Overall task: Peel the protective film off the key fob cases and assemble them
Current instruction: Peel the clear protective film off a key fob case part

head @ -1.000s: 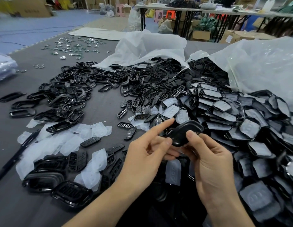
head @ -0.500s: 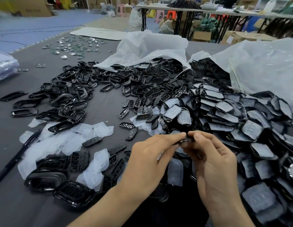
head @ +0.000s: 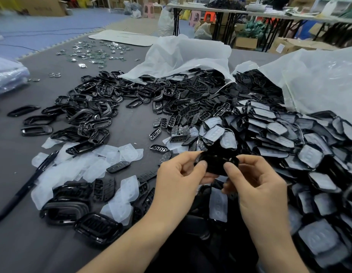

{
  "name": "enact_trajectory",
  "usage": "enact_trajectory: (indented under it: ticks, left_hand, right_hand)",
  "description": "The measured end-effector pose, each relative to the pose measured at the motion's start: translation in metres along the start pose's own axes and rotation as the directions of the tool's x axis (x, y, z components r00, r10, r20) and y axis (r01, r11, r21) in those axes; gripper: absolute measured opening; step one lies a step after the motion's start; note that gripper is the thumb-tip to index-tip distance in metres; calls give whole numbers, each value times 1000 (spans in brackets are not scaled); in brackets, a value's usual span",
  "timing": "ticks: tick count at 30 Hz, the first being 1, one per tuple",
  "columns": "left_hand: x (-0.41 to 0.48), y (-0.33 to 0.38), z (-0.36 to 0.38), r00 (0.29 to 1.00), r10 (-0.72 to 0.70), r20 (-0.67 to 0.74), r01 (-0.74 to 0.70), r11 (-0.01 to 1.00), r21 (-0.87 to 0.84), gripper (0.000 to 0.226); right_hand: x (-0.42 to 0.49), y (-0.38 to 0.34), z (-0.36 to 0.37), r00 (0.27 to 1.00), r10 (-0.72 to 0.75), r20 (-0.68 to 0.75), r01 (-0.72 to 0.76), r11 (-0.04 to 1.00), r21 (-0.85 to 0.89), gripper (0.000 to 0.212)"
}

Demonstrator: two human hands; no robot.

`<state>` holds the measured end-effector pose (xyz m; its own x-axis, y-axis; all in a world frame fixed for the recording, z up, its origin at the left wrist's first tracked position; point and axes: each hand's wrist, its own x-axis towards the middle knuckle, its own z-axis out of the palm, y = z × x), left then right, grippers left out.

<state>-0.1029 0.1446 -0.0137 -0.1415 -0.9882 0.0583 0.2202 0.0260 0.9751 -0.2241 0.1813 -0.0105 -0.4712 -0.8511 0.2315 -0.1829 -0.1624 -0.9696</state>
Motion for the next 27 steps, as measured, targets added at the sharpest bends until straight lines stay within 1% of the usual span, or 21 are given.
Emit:
enact_trajectory:
  ticks: [3, 7, 8, 9, 10, 12, 14, 15, 16, 17, 18, 19, 20, 21, 23, 24, 25, 27]
  left_hand:
    - [1, -2, -1, 1000, -15, -2, 15, 999, -50, 18]
    - [1, -4, 1, 996, -67, 55, 77, 975, -208, 23]
    - [1, -5, 2, 996, -65, 61, 76, 973, -218, 18]
    - [1, -4, 2, 997, -55, 57, 66, 974, -216, 11]
    - [2, -4, 1, 999, -34, 39, 41, 981, -189, 10]
    - [8, -1, -7, 1000, 28, -3, -28, 992, -122, 15]
    - [20, 2, -22, 989, 103, -110, -111, 991, -69, 17]
    - [28, 2, -32, 970, 132, -204, -144, 989, -45, 19]
    - [36, 1, -42, 934, 159, -320, -171, 985, -9, 21]
    - [44, 2, -52, 886, 188, -425, -187, 981, 44, 22]
    - [50, 1, -61, 836, 220, -503, -201, 975, 92, 21]
    - [54, 1, -68, 798, 242, -552, -212, 970, 119, 20]
    - [57, 1, -73, 771, 248, -586, -222, 968, 117, 20]
    - [60, 1, -76, 757, 238, -608, -236, 968, 86, 21]
    - [63, -1, -79, 749, 213, -627, -244, 969, 37, 22]
    - [63, -2, -79, 748, 210, -630, -241, 970, 37, 23]
    - [63, -3, -79, 749, 205, -630, -239, 970, 32, 23]
    - [62, -3, -78, 751, 209, -626, -244, 969, 30, 22]
  right_hand:
    - [-1, -2, 1, 1000, 13, 12, -13, 1000, 9, 17]
    - [-3, -6, 4, 989, 147, 6, -146, 970, 194, 17]
    - [-5, -7, 8, 982, 187, 25, -188, 954, 234, 17]
    - [-7, -8, 13, 974, 220, 55, -227, 938, 262, 16]
    - [-10, -9, 19, 965, 245, 89, -260, 922, 286, 15]
    - [-15, -12, 28, 951, 267, 155, -304, 896, 323, 14]
    - [-13, -17, 33, 948, 243, 207, -293, 918, 267, 14]
    - [-8, -18, 33, 954, 207, 217, -249, 949, 192, 14]
    - [-1, -18, 32, 964, 155, 215, -174, 982, 76, 15]
    - [8, -18, 32, 972, 94, 215, -77, 993, -85, 16]
    - [18, -18, 35, 972, 31, 234, 31, 966, -256, 15]
    - [29, -18, 39, 960, -23, 278, 138, 905, -402, 13]
    - [38, -17, 46, 938, -57, 341, 234, 831, -505, 9]
    - [47, -15, 53, 908, -73, 413, 321, 755, -572, 8]
    - [60, -8, 69, 828, -61, 558, 480, 591, -648, 14]
    - [63, -5, 76, 793, -46, 607, 542, 509, -669, 16]
    - [65, -3, 82, 770, -45, 637, 588, 436, -681, 18]
    - [66, -2, 90, 749, -79, 658, 642, 333, -691, 18]
